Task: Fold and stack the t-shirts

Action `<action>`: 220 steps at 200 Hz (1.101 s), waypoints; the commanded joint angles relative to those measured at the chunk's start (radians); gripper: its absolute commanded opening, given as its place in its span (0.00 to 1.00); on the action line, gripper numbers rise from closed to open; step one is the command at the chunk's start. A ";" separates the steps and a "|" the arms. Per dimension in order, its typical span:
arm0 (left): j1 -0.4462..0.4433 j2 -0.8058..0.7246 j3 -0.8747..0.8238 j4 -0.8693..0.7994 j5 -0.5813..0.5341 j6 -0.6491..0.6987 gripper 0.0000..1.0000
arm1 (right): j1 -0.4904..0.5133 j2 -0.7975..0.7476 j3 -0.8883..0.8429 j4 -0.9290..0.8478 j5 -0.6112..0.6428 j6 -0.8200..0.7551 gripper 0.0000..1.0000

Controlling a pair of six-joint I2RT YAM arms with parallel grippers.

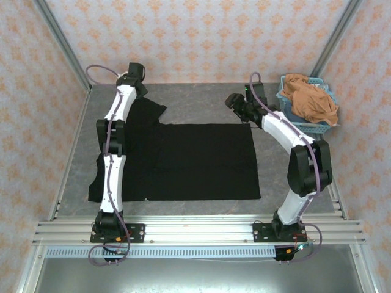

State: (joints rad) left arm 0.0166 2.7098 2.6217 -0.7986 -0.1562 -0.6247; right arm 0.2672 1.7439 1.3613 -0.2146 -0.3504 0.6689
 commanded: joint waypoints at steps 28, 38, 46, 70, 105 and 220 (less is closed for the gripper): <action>0.016 0.136 0.154 -0.027 0.024 -0.057 0.68 | -0.002 -0.064 -0.061 0.044 -0.023 0.026 0.60; 0.011 0.139 0.143 -0.057 0.038 -0.062 0.68 | -0.001 -0.060 -0.071 0.050 -0.031 0.030 0.60; 0.008 0.143 0.142 -0.096 0.044 -0.065 0.68 | -0.001 -0.056 -0.077 0.056 -0.037 0.037 0.60; 0.006 0.152 0.141 -0.233 0.071 -0.075 0.65 | -0.001 -0.042 -0.083 0.075 -0.053 0.051 0.60; -0.018 0.151 0.116 -0.417 0.130 -0.044 0.62 | -0.001 -0.019 -0.070 0.078 -0.066 0.051 0.60; -0.035 0.025 0.054 -0.395 0.043 0.006 0.00 | -0.031 0.102 0.077 -0.284 0.202 0.034 0.56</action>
State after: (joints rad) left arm -0.0032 2.7800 2.7197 -1.0885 -0.1368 -0.6277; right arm 0.2596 1.7840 1.3472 -0.3004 -0.3176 0.7055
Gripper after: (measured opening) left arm 0.036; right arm 0.574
